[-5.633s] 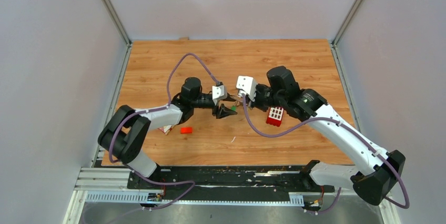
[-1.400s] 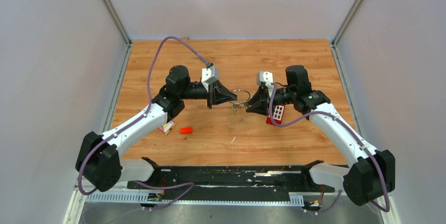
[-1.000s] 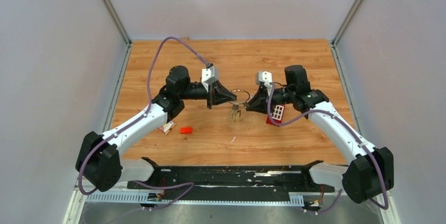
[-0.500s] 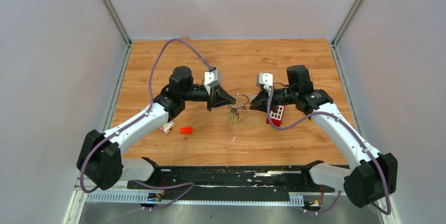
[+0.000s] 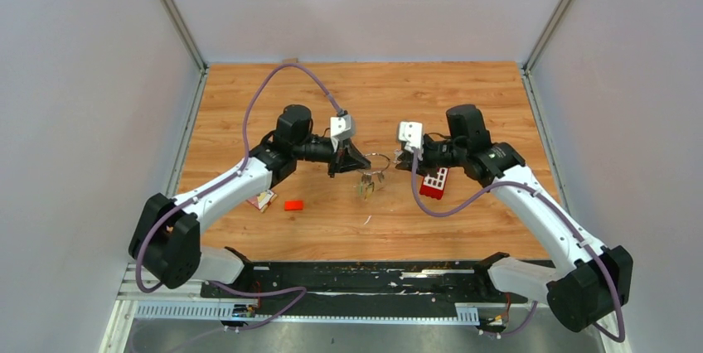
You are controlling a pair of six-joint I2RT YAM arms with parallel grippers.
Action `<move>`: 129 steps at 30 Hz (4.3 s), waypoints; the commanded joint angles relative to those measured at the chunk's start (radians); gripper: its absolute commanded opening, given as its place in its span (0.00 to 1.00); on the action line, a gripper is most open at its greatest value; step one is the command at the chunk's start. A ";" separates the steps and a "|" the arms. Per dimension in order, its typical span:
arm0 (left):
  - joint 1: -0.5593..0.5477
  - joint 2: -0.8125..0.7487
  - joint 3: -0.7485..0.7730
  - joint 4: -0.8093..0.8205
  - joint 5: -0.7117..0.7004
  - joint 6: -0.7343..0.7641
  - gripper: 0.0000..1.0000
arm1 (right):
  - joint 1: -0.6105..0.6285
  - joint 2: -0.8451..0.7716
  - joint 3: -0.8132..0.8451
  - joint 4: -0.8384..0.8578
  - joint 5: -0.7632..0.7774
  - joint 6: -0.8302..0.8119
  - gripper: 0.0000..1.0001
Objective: Put the keys on the keyring
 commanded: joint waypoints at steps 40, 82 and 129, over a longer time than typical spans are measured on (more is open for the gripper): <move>-0.034 0.231 0.078 0.257 0.162 -0.040 0.60 | 0.353 -0.038 -0.014 0.072 0.548 -0.197 0.00; -0.048 -0.007 -0.111 0.458 -0.174 -0.165 0.00 | -0.034 -0.019 -0.010 0.310 -0.081 0.388 0.45; -0.097 -0.059 -0.141 0.322 -0.252 0.070 0.35 | -0.071 0.185 0.080 0.397 -0.252 0.559 0.00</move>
